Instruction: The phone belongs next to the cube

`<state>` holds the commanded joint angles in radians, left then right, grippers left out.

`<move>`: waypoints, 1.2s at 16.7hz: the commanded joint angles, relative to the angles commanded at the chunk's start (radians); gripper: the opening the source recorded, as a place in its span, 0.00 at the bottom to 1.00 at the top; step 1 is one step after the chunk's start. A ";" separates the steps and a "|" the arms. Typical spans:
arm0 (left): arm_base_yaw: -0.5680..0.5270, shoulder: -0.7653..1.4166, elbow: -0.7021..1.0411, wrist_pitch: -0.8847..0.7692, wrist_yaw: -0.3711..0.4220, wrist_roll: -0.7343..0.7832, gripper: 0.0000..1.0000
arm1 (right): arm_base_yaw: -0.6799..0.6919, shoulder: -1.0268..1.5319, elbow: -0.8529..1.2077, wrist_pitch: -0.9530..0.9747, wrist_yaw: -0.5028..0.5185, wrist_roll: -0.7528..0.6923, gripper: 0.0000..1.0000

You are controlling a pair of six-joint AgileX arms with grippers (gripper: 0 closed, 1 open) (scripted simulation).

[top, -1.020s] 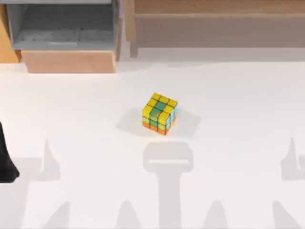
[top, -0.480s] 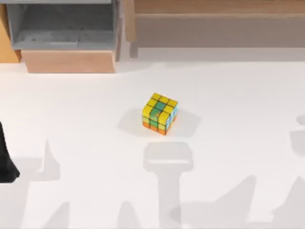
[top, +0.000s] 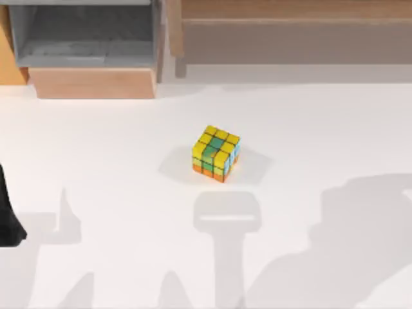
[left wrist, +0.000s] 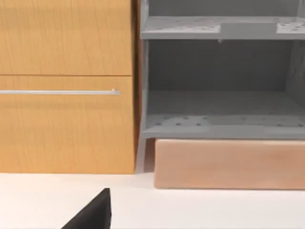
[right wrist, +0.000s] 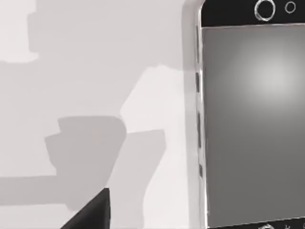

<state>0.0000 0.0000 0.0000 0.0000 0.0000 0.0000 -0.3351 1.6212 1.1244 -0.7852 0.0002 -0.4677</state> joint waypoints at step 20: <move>0.000 0.000 0.000 0.000 0.000 0.000 1.00 | -0.088 0.469 0.257 -0.074 0.002 -0.126 1.00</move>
<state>0.0000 0.0000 0.0000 0.0000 0.0000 0.0000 -0.4232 2.0904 1.3818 -0.8590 0.0022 -0.5933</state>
